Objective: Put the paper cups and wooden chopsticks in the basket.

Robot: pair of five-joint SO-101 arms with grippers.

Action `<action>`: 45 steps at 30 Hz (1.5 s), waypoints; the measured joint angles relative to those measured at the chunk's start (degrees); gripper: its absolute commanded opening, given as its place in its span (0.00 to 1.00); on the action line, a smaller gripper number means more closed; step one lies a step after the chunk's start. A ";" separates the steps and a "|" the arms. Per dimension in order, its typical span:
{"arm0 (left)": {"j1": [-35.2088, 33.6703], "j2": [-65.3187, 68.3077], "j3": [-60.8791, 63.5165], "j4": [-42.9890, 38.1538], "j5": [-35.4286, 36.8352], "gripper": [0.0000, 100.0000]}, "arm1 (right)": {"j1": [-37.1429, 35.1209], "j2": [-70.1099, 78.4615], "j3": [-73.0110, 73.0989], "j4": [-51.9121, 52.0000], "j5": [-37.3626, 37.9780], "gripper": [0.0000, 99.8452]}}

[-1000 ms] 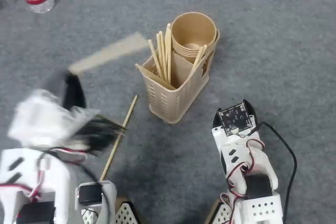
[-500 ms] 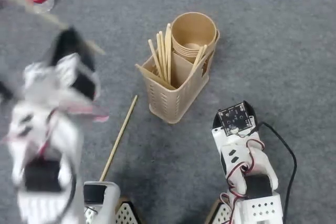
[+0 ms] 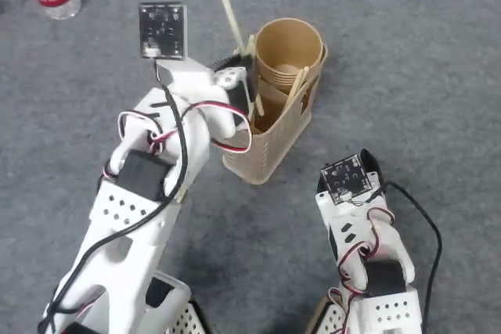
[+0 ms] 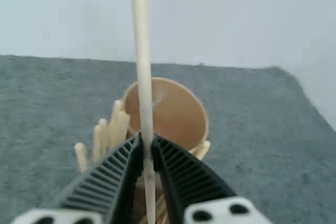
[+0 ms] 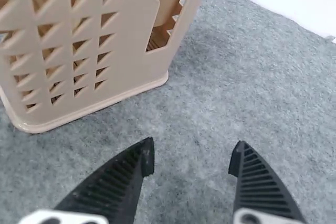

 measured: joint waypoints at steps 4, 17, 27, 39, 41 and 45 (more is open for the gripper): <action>0.18 0.00 5.71 -6.51 -5.10 0.01 | 0.00 0.00 0.00 0.00 0.00 0.23; -0.97 0.09 9.58 -4.31 -5.54 0.19 | 0.00 0.00 0.00 0.00 0.18 0.23; -16.70 0.09 -0.70 18.02 -16.26 0.19 | 0.00 0.00 0.00 0.00 0.18 0.23; -22.33 -1.41 15.03 20.13 -32.35 0.19 | 0.09 0.00 0.00 0.00 0.18 0.23; -22.51 -1.76 16.00 17.32 -32.35 0.19 | 0.00 0.00 0.00 0.00 0.18 0.23; -21.01 -1.58 15.30 13.98 -32.18 0.19 | -0.09 0.00 0.00 0.00 0.18 0.23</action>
